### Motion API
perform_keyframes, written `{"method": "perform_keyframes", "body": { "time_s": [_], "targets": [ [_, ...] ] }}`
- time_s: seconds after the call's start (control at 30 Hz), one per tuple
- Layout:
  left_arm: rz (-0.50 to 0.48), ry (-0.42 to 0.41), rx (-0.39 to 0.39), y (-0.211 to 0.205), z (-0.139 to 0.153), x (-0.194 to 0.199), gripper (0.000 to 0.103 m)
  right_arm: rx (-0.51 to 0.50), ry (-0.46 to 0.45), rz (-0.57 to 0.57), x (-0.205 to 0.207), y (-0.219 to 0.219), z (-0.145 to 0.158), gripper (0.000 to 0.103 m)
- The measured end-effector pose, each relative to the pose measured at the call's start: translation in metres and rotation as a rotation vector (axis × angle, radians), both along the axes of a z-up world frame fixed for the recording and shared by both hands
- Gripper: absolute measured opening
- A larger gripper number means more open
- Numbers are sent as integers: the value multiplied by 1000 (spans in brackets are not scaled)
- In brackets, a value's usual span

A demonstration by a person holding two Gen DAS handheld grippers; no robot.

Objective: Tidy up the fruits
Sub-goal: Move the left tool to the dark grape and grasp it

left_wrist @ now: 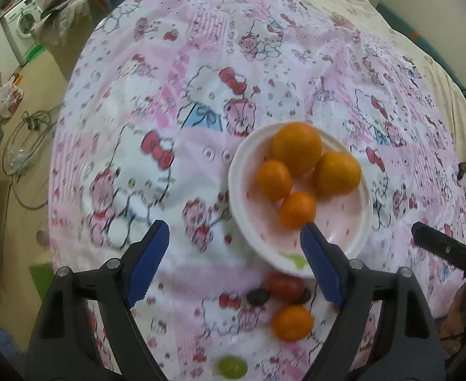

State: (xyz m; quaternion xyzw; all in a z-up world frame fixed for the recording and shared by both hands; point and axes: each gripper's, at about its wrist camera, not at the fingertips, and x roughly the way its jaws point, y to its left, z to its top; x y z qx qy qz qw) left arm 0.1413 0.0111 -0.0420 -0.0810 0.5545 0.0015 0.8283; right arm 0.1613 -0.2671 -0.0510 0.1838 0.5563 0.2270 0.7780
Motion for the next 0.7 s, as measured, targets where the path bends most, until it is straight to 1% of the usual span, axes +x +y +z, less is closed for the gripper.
{"method": "perform_keyframes", "body": {
  "time_s": [0.2, 0.3, 0.33, 0.4, 0.43, 0.5, 0.57, 0.63, 0.67, 0.7],
  "targets": [
    [4, 34, 2, 8, -6, -26, 82, 18, 17, -29, -21, -11, -1, 63],
    [-23, 72, 6, 8, -12, -35, 82, 30, 24, -42, -28, -14, -2, 63],
    [-38, 92, -14, 9, -14, -36, 80, 34, 28, -49, -31, -15, -2, 63],
    [-60, 129, -80, 10, -16, -37, 80, 38, 37, -61, -35, -18, -2, 63],
    [-83, 148, -94, 8, -17, -36, 80, 44, 39, -70, -36, -21, -2, 63],
    [-161, 174, -51, 0, -18, -34, 80, 50, 42, -84, -36, -25, -2, 63],
    [-255, 198, 38, -11, -21, -33, 80, 46, 45, -90, -36, -29, -3, 63],
    [-345, 239, 74, -21, -29, -33, 80, 44, 52, -98, -37, -34, -5, 63],
    [-400, 258, 91, -27, -34, -32, 79, 43, 59, -101, -38, -36, -7, 63],
    [-455, 262, 119, -34, -38, -32, 74, 40, 65, -104, -39, -39, -9, 63]
  ]
}}
